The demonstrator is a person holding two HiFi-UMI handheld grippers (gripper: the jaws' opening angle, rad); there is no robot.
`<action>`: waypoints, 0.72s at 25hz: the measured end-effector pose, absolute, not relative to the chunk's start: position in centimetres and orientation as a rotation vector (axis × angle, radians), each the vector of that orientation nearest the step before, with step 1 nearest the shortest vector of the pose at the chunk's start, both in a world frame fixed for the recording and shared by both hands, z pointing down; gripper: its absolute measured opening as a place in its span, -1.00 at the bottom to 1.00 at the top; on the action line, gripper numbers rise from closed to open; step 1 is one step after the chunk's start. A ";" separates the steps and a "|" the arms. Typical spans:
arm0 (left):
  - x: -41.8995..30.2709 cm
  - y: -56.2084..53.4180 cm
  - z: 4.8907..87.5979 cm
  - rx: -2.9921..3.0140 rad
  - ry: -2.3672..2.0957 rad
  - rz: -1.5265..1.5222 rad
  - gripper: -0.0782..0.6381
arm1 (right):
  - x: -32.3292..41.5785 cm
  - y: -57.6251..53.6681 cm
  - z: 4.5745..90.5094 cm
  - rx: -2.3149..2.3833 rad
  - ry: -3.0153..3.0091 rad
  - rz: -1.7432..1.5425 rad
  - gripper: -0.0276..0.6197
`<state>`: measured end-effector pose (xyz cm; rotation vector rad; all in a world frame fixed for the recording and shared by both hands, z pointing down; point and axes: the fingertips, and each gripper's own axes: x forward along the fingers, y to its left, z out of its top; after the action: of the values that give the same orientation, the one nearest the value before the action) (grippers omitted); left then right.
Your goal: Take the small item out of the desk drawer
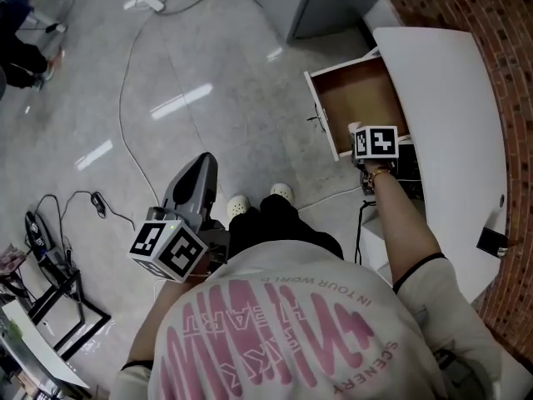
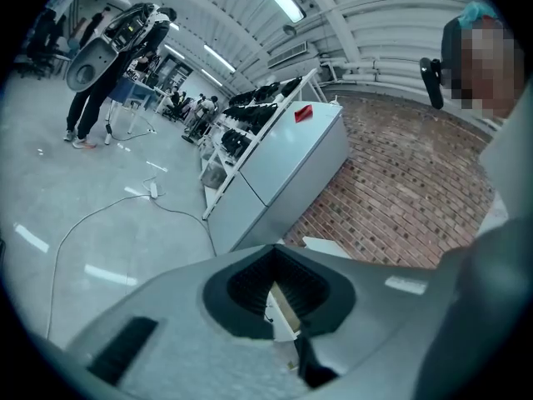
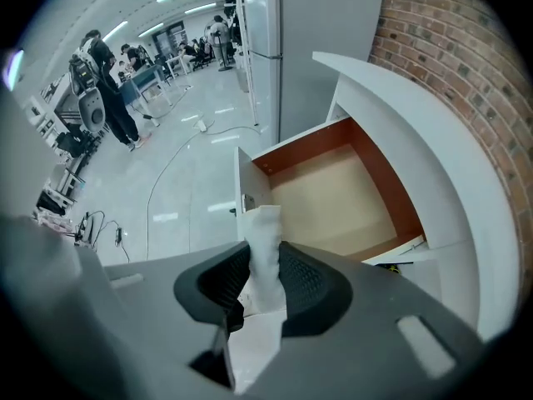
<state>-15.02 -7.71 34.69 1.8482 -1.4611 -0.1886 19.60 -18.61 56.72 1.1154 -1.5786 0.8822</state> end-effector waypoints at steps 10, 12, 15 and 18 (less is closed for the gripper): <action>-14.8 -9.2 30.5 1.948 -1.437 -0.259 -0.77 | 18.4 -17.3 51.3 1.248 -1.687 0.947 -0.54; -14.7 -9.6 29.7 1.962 -1.435 -0.276 -0.77 | 18.4 -17.1 50.4 1.287 -1.703 0.982 -0.53; -14.0 -10.4 28.6 1.991 -1.419 -0.302 -0.77 | 18.7 -16.8 49.3 1.350 -1.714 1.019 -0.53; -13.3 -10.9 27.4 2.026 -1.404 -0.316 -0.77 | 18.8 -16.5 48.2 1.409 -1.729 1.050 -0.53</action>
<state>-13.28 -10.90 27.40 2.0259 -1.4038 -0.3160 18.83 -16.53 48.16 1.4088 -1.7291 1.0500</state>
